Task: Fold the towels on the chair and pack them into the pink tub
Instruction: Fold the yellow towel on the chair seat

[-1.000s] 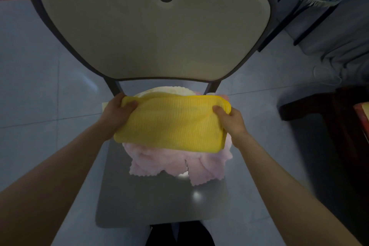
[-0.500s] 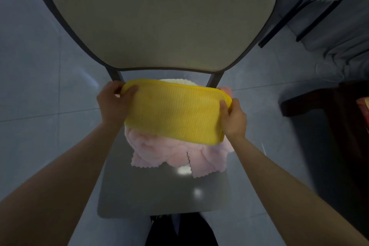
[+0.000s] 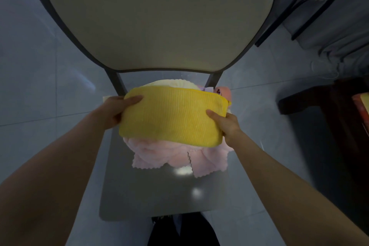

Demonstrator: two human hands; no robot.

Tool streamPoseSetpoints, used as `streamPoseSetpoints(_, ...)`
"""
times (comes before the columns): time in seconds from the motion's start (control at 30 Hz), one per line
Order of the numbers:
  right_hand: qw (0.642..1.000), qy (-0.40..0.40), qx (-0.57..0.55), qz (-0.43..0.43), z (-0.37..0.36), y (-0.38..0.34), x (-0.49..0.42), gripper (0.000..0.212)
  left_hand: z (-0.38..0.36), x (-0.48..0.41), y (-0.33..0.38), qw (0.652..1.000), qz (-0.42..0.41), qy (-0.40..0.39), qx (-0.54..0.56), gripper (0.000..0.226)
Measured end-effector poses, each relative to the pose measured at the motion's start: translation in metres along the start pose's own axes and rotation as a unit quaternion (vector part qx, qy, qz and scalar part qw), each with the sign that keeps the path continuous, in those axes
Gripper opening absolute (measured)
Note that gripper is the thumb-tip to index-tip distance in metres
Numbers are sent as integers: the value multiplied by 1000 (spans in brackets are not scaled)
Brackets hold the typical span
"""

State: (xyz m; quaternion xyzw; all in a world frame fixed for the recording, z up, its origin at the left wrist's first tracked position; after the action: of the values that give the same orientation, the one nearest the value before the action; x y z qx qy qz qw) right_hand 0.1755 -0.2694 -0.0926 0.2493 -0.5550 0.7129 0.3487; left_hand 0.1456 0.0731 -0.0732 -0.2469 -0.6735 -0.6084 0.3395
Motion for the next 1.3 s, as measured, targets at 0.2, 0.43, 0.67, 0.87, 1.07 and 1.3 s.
streamPoseSetpoints(0.2,964,79,93,235,2,-40,40,50,10,44,63,915,-317,197,-153,34)
streamPoseSetpoints(0.43,960,8,112,255,-9,12,96,39,28,114,19,858,-366,239,-268,22)
streamPoseSetpoints(0.67,955,-13,243,169,-6,139,124,72,37,123,-143,903,-145,201,-352,31)
streamPoseSetpoints(0.87,941,35,307,140,-7,158,90,33,24,88,-185,916,-97,167,-352,40)
streamPoseSetpoints(1.07,858,148,442,215,-5,125,89,66,9,87,-167,792,-242,134,-544,64)
streamPoseSetpoints(1.3,732,52,596,327,-42,122,89,51,1,66,-169,763,-225,44,-604,45)
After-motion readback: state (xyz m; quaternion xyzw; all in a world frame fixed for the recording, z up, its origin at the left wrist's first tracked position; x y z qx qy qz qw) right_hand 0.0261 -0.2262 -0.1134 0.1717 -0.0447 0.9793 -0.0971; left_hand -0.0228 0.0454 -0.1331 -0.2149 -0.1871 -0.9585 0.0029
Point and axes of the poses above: each hand's wrist, its own x-axis away from the middle knuckle, its own z-axis out of the back of the hand, y = z × x, the point moved 9 cm from there along -x, towards the middle knuckle, and after that the axes turned 3 degrees about -z, right-handed, at the moved point
